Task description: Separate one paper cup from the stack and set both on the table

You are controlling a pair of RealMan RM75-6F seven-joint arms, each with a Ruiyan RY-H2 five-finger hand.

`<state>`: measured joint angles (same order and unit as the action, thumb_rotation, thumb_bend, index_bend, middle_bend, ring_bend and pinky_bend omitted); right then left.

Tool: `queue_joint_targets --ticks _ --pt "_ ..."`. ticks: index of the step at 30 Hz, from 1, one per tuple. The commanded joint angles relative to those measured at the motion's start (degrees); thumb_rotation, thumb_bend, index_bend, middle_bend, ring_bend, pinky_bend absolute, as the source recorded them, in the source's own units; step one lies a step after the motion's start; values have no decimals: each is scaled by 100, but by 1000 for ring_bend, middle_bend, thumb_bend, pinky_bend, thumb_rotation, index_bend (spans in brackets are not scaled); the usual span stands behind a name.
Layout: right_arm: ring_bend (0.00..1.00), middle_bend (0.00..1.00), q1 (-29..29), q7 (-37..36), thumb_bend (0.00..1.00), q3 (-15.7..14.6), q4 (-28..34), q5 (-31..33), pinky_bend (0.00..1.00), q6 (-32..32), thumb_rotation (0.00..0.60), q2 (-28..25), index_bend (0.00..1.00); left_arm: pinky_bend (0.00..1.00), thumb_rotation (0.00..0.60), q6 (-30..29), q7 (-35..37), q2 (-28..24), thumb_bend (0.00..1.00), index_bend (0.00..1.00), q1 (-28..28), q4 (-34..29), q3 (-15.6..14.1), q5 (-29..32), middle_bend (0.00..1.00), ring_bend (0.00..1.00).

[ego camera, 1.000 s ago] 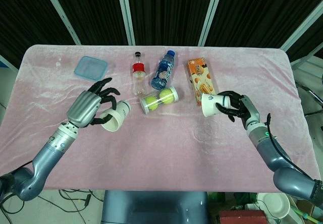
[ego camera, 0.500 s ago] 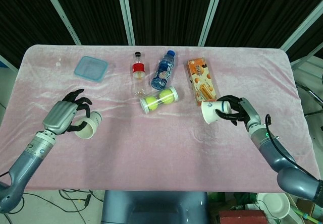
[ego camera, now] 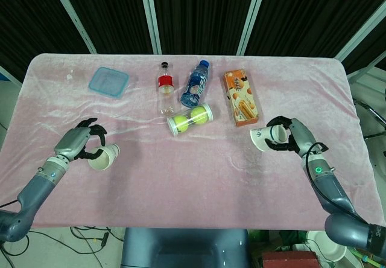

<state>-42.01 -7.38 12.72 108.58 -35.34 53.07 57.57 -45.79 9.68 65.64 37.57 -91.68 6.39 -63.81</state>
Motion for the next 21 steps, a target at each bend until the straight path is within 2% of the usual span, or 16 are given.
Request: queue_joint_targets --ticks 1,5,14,21 --pt "863 732 69 1116 768 -359 -60 -417 875 1073 600 683 869 42 600 280 75 31 630 812 100 110 58 248 286 0" --pt "863 732 69 1402 768 -319 -95 -317 875 1159 600 830 869 35 600 422 -9 49 627 807 141 174 50 428 281 0" --pt "862 730 108 1596 767 -210 -192 -146 874 937 600 896 869 28 600 516 -411 247 607 754 198 437 -62 657 250 0" --pt "863 730 154 1722 768 -200 -275 -201 873 853 600 932 872 14 600 587 -395 345 566 721 174 562 -58 729 233 0"
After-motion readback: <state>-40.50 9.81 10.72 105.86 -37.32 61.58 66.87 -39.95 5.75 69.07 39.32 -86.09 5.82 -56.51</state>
